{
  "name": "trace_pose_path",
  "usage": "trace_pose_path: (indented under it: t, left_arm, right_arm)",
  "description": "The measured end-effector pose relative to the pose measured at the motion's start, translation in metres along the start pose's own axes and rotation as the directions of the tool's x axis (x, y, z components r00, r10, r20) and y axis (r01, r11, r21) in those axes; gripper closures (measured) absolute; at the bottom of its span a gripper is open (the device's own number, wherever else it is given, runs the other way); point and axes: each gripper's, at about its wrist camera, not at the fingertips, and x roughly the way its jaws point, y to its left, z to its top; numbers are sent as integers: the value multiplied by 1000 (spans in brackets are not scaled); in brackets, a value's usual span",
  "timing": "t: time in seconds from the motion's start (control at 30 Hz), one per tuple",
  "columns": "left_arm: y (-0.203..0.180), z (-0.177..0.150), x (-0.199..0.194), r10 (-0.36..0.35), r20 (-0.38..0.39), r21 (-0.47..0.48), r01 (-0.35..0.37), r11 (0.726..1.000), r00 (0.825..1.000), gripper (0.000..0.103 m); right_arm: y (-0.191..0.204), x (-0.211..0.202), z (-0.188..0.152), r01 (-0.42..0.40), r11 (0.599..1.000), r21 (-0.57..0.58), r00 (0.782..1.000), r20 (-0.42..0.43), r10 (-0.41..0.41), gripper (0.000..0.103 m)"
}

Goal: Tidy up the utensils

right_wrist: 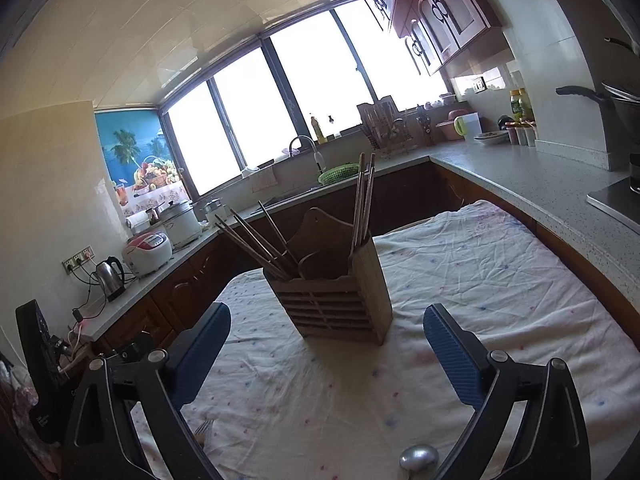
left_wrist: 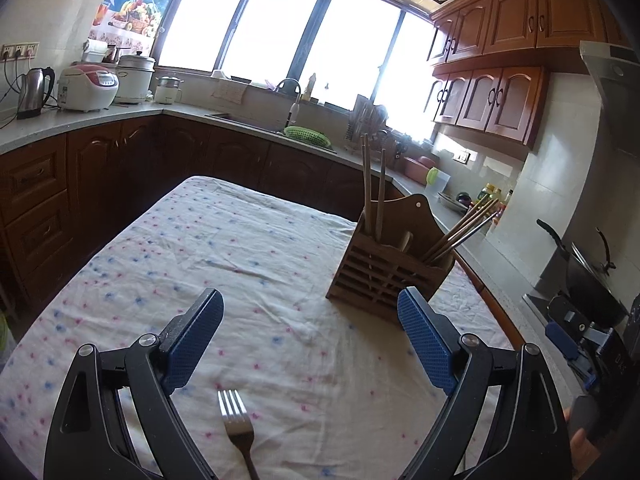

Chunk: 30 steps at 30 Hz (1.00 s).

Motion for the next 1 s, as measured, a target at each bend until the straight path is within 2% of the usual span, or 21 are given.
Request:
trace_pose_path:
  t: [0.2,0.4,0.5,0.6,0.7,0.83,1.0]
  left_arm:
    - [1,-17,-21,-1,0,11,1,1000,1000,12]
    - [-5,-23,-44,-3,37,54,1,999,999,12]
    - [-9,-25,-55,-5,53,82,0,997,999,8]
    - [-13,-31,-68,-5,90,116,-6,993,996,0]
    - [-15,-46,-78,28,134,158,-49,986,991,0]
    - [-13,-67,-82,44,140,170,-68,983,989,0]
    - [-16,-82,-82,85,155,220,-118,968,984,0]
  right_arm:
    - [-1,-25,-24,-6,1000,19,1000,13,6,2]
    - [3,-40,-26,-12,1000,-9,1000,0,12,0]
    - [8,-51,-26,-21,999,-38,1000,16,22,0]
    - [16,-68,-33,23,995,-94,996,87,-15,0]
    - [20,-81,-48,101,984,-150,984,159,-77,0]
    - [20,-90,-69,169,968,-186,972,193,-132,0]
    - [14,-96,-81,175,964,-199,972,193,-136,0]
